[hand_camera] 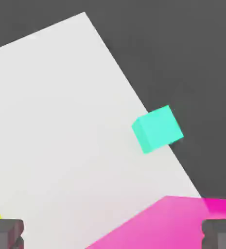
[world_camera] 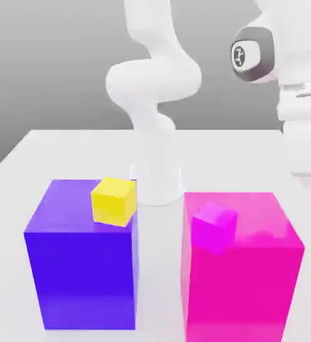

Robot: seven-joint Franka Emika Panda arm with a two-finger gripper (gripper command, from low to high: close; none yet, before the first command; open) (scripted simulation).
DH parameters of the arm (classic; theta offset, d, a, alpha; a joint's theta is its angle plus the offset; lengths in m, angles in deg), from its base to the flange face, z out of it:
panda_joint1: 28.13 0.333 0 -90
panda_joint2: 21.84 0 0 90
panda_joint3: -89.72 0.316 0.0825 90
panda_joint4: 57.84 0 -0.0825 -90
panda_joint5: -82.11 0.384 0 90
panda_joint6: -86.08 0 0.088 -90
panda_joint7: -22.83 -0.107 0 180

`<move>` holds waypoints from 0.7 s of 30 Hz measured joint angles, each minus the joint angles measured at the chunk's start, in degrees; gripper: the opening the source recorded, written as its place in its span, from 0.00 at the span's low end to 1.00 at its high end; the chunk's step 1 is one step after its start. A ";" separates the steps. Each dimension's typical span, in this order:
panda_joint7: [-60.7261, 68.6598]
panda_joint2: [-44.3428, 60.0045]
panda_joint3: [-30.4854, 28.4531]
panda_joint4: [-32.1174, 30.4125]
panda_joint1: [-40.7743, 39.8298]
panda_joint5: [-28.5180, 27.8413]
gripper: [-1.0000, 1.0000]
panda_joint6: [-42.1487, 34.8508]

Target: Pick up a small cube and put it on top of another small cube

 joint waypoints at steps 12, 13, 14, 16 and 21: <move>0.19 23.50 -3.00 -3.85 11.50 -13.81 0.50 16.63; -0.15 24.79 -3.71 -3.62 12.11 -14.23 0.00 17.70; -0.15 24.79 -3.71 -3.62 12.11 -14.23 0.00 17.70; -0.20 24.79 -3.70 -3.62 12.09 -14.29 0.00 17.65; 0.18 23.34 -2.98 -3.89 11.49 -13.85 0.00 16.43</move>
